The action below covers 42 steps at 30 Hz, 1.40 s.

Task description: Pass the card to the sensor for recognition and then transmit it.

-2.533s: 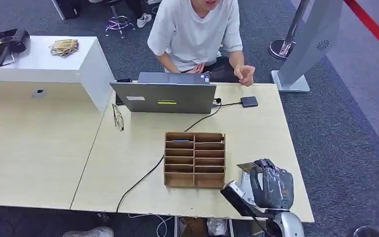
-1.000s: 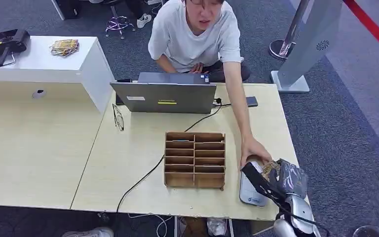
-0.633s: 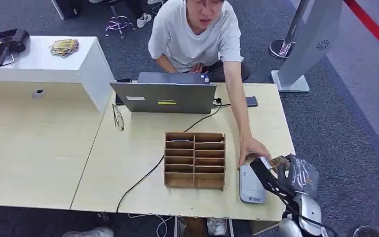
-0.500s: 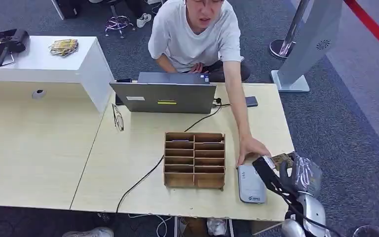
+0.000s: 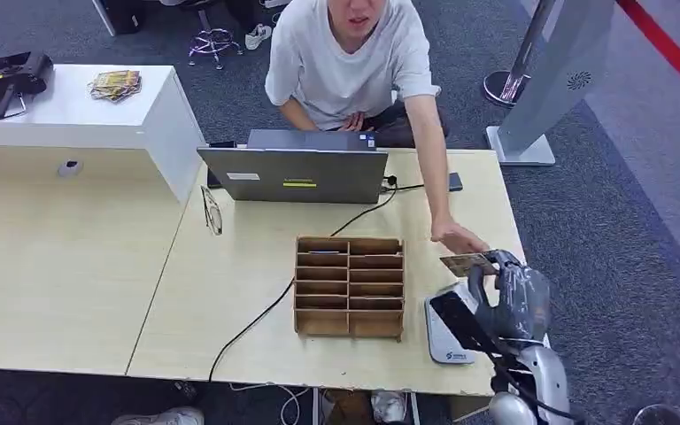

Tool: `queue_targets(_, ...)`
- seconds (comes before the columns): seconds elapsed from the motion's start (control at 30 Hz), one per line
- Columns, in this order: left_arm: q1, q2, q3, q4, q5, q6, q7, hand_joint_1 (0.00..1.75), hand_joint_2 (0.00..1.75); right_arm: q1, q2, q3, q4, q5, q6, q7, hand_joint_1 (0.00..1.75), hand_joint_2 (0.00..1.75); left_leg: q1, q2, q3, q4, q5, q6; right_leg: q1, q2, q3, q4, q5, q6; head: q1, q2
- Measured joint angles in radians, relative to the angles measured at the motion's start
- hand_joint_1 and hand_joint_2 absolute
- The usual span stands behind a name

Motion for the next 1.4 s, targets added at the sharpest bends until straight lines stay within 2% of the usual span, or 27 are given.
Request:
queue_targets(0.27, -0.001, 0.001, 0.0, 0.0, -0.015, -0.007, 0.0, 0.0, 0.0, -0.099, 0.023, 0.108, 0.012, 0.009, 0.0, -0.002, 1.75, 1.75, 0.0, 0.0, 0.0, 0.0, 0.0, 0.0, 0.0, 0.0, 0.0, 0.0, 0.0, 0.0, 0.0, 0.0)
queue_targets(0.7, -0.003, 0.002, 0.0, 0.0, -0.044, -0.016, 0.0, 0.0, 0.0, -0.235, 0.042, 0.185, 0.125, 0.185, -0.043, 0.102, 1.75, 1.75, 0.0, 0.0, 0.0, 0.0, 0.0, 0.0, 0.0, 0.0, 0.0, 0.0, 0.0, 0.0, 0.0, 0.0)
queue_targets(0.73, -0.003, 0.002, 0.0, 0.0, -0.046, -0.017, 0.0, 0.0, 0.0, -0.242, 0.042, 0.188, 0.136, 0.212, -0.049, 0.116, 1.24, 1.75, 0.0, 0.0, 0.0, 0.0, 0.0, 0.0, 0.0, 0.0, 0.0, 0.0, 0.0, 0.0, 0.0, 0.0)
queue_targets(0.77, -0.003, 0.003, 0.0, 0.0, -0.048, -0.018, 0.0, 0.0, 0.0, -0.248, 0.042, 0.19, 0.145, 0.237, -0.051, 0.125, 1.24, 1.75, 0.0, 0.0, 0.0, 0.0, 0.0, 0.0, 0.0, 0.0, 0.0, 0.0, 0.0, 0.0, 0.0, 0.0)
queue_targets(0.8, -0.003, 0.003, 0.0, 0.0, -0.05, -0.018, 0.0, 0.0, 0.0, -0.255, 0.042, 0.192, 0.153, 0.261, -0.051, 0.139, 0.0, 1.75, 0.0, 0.0, 0.0, 0.0, 0.0, 0.0, 0.0, 0.0, 0.0, 0.0, 0.0, 0.0, 0.0, 0.0)
queue_targets(0.83, -0.003, 0.003, 0.0, 0.0, -0.051, -0.018, 0.0, 0.0, 0.0, -0.261, 0.042, 0.194, 0.165, 0.292, -0.049, 0.156, 0.0, 0.0, 0.0, 0.0, 0.0, 0.0, 0.0, 0.0, 0.0, 0.0, 0.0, 0.0, 0.0, 0.0, 0.0, 0.0)
queue_targets(0.93, -0.003, 0.003, 0.0, 0.0, -0.053, -0.019, 0.0, 0.0, 0.0, -0.273, 0.042, 0.197, 0.189, 0.324, -0.044, 0.176, 0.0, 0.0, 0.0, -0.001, 0.0, 0.0, 0.0, 0.0, 0.0, 0.0, 0.0, 0.0, 0.0, 0.0, 0.0, 0.0)
queue_targets(1.03, -0.004, 0.003, 0.0, 0.0, -0.053, -0.019, 0.0, 0.0, 0.0, -0.28, 0.042, 0.2, 0.203, 0.33, -0.043, 0.169, 0.0, 0.0, 0.0, 0.0, 0.0, 0.0, 0.0, 0.0, 0.0, 0.0, 0.0, 0.0, 0.0, 0.0, 0.0, 0.0)
queue_targets(1.2, -0.004, 0.003, 0.0, 0.0, -0.046, -0.019, 0.0, 0.0, 0.0, -0.275, 0.042, 0.216, 0.203, 0.279, -0.056, 0.111, 0.0, 0.0, 0.0, 0.0, 0.0, 0.0, 0.0, 0.0, 0.0, 0.0, 0.0, 0.0, 0.0, 0.0, 0.0, 0.0)
queue_targets(1.4, -0.003, 0.003, 0.0, 0.0, -0.028, -0.015, -0.001, 0.0, 0.0, -0.219, 0.042, 0.23, 0.138, 0.161, -0.075, 0.028, 0.0, 0.0, 0.0, -0.001, 0.0, 0.0, 0.0, 0.0, 0.0, 0.0, 0.0, 0.0, 0.0, 0.0, 0.0, 0.0)
